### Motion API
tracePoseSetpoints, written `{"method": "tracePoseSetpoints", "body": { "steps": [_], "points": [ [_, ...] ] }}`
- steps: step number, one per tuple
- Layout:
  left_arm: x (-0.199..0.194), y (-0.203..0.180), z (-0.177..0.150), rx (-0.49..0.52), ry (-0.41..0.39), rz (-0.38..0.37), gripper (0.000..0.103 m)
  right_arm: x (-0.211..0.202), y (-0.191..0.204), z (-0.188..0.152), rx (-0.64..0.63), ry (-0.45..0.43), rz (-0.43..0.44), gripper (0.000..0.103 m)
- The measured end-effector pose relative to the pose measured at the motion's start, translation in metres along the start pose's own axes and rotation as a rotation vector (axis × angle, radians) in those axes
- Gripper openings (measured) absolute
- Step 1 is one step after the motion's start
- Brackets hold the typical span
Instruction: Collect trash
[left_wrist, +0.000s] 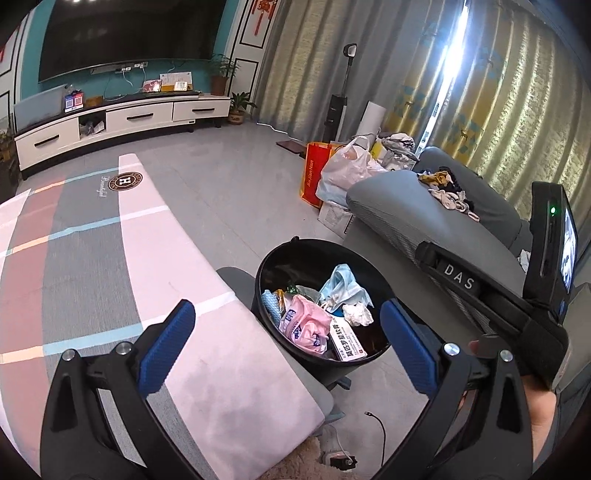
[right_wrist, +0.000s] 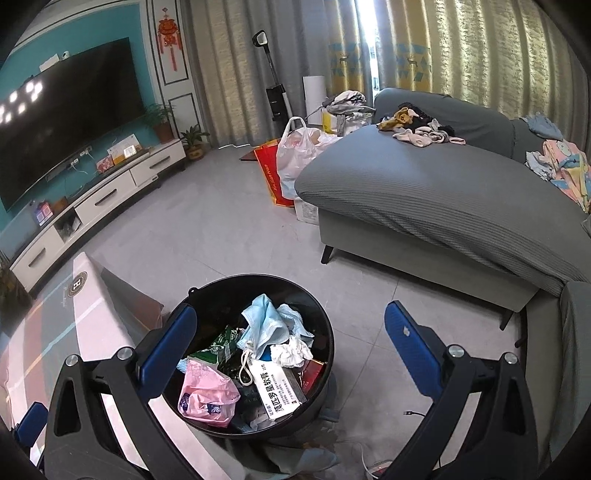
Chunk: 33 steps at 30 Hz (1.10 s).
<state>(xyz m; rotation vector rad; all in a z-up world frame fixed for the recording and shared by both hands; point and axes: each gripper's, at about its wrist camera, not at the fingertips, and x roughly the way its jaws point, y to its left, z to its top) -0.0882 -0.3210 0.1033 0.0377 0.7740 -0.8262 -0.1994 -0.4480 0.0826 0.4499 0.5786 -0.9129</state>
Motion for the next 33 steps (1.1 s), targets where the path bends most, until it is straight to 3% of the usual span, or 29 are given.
{"method": "tracePoseSetpoints", "body": {
  "steps": [33],
  "points": [
    [-0.002,-0.0012,-0.0019,-0.027,0.018,-0.022,0.1,0.0019,-0.004,0.0015,0.007,0.0,-0.017,0.1]
  ]
}}
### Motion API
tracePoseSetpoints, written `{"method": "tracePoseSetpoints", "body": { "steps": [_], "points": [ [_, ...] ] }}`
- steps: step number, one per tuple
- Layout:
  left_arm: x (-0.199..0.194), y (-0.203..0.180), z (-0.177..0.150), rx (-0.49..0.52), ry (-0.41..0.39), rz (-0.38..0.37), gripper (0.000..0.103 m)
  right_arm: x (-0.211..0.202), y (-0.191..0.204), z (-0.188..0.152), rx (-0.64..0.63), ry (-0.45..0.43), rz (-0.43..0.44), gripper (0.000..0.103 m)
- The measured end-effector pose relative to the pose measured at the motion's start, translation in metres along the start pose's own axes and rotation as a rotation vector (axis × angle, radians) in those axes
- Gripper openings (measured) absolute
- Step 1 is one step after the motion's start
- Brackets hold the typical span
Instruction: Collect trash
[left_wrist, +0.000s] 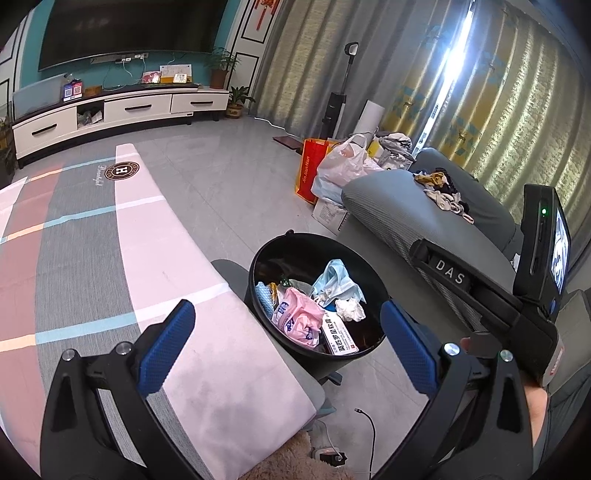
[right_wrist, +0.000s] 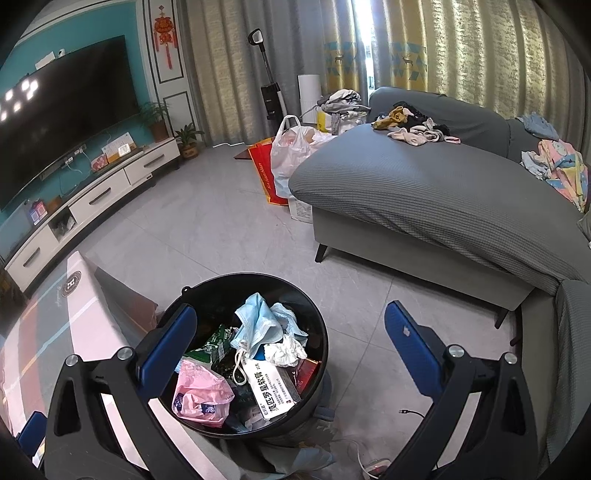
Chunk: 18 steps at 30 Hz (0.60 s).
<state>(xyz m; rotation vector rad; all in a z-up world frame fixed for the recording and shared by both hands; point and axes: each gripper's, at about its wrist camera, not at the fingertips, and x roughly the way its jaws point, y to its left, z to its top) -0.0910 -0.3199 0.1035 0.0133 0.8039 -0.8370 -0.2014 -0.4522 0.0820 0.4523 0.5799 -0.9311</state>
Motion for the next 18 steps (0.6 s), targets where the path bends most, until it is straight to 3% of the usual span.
{"method": "tracePoseSetpoints", "body": {
  "steps": [18],
  "points": [
    [-0.0002,-0.0001,-0.0033,0.001,0.002,0.0,0.1,0.0013,-0.0039,-0.0051,-0.013,0.002,-0.013,0.1]
  ]
}}
